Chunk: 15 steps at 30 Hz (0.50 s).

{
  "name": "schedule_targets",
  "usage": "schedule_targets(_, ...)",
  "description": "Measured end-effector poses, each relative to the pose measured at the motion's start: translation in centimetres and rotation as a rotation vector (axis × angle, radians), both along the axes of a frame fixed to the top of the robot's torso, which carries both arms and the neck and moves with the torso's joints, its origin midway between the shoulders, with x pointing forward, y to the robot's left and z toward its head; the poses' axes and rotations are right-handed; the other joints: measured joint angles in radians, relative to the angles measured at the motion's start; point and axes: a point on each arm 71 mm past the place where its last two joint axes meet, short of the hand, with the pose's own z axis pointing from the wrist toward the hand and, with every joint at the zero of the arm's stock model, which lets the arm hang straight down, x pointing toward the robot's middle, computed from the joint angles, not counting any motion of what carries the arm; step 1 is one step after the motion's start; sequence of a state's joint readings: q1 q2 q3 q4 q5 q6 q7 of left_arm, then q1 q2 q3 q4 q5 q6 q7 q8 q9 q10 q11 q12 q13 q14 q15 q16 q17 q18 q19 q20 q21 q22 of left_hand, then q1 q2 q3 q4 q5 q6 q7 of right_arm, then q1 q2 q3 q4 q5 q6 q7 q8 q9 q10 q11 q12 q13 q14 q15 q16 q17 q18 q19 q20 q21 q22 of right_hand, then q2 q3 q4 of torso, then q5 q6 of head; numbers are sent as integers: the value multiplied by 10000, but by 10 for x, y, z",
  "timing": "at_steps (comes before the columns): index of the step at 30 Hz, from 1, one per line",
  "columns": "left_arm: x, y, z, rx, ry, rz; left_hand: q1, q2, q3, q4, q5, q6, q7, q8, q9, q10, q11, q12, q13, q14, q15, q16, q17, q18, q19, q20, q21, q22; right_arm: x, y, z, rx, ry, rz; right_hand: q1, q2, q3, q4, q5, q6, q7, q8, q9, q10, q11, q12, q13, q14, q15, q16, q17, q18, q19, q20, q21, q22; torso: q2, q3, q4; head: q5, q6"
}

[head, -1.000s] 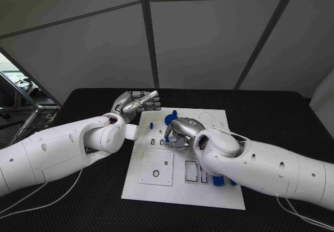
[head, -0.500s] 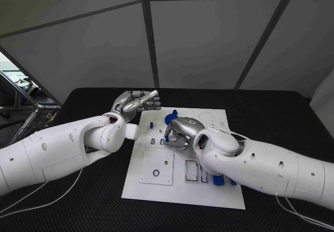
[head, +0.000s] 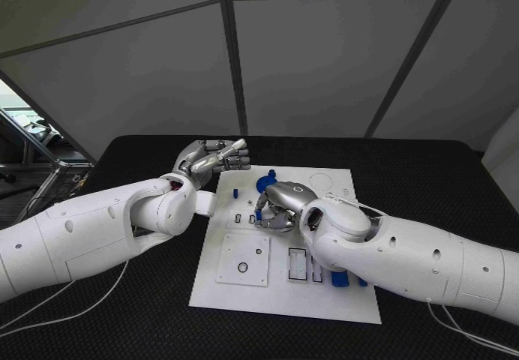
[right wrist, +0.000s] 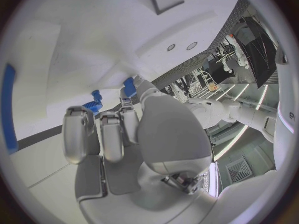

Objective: Assemble the parts on the task board

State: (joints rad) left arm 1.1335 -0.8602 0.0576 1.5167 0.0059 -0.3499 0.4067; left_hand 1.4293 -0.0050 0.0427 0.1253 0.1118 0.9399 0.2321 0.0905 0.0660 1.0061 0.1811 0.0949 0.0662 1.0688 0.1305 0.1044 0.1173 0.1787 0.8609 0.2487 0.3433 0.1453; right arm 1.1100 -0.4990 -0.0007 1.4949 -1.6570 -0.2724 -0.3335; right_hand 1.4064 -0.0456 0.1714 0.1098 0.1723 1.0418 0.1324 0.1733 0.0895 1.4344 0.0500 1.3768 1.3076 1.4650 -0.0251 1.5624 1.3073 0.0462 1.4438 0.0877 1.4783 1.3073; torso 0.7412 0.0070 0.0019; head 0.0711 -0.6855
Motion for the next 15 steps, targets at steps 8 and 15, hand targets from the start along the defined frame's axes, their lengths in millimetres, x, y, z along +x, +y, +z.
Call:
schedule_targets(8,0,0,0,3,1,8,0,0,0,0,0,0,0,0,0,0,0,0,0,0,0,0,-1,0,0,0,0,0,-1,0,-1,-98,82,46,-110,-111,-10,10,21,-195,49,-79,-42,-109,36,-161,0,5,5,0,0,-1,-54,54,-39,0,0,0,0,11,-15)
schedule_targets(15,0,0,0,5,3,10,0,0,0,0,0,0,0,0,0,0,0,0,0,0,0,0,-1,0,0,0,0,1,-1,0,-1,-121,71,41,-197,-198,-37,38,21,-359,133,-151,-78,-187,99,-234,0,0,75,0,-1,1,-88,88,-78,0,0,3,0,15,-19)
